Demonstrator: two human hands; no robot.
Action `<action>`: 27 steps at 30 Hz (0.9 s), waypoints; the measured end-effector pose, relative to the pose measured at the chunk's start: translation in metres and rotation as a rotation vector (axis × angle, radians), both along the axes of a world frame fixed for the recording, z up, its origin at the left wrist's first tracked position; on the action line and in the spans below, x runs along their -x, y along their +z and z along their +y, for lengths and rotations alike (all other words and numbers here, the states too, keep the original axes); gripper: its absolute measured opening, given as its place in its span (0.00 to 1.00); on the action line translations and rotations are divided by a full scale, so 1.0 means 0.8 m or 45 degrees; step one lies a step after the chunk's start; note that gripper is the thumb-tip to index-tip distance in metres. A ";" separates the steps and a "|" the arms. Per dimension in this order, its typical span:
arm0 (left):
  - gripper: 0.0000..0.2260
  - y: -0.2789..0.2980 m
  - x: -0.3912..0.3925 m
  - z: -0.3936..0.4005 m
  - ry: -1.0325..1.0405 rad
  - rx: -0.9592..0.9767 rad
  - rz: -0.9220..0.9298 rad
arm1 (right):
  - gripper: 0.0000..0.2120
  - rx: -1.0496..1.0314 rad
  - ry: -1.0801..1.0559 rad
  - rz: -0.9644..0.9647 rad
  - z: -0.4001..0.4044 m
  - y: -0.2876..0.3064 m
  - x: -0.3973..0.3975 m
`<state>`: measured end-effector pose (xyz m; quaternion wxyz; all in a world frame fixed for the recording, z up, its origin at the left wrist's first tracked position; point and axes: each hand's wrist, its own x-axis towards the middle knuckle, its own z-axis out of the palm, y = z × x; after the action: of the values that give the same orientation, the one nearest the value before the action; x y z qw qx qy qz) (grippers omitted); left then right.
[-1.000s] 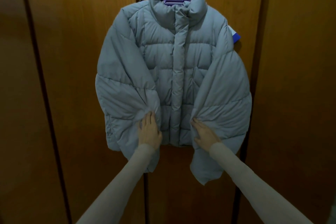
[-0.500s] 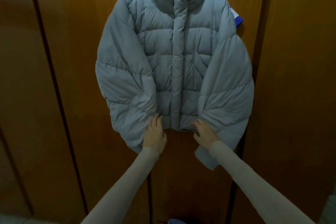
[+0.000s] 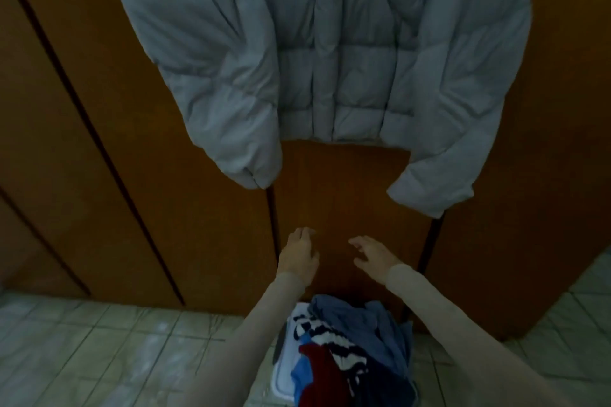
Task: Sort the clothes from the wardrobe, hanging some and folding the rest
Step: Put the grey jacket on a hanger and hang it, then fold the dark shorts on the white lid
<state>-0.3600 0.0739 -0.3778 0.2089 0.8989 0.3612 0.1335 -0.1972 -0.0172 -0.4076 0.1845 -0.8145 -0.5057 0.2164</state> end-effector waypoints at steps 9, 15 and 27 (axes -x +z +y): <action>0.15 -0.277 -0.046 -0.002 0.180 0.365 0.136 | 0.22 0.239 -0.043 0.091 -0.018 -0.245 -0.047; 0.26 -0.465 -0.064 -0.011 0.222 0.507 0.367 | 0.20 0.417 -0.091 0.112 -0.024 -0.431 -0.074; 0.41 -0.678 -0.104 -0.032 0.588 0.616 0.339 | 0.47 0.345 -0.329 0.053 -0.003 -0.647 -0.087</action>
<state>-0.2769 0.0487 -0.9205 0.3310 0.7275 0.6001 -0.0304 -0.1272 -0.0199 -0.9248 0.1098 -0.8855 -0.3591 0.2738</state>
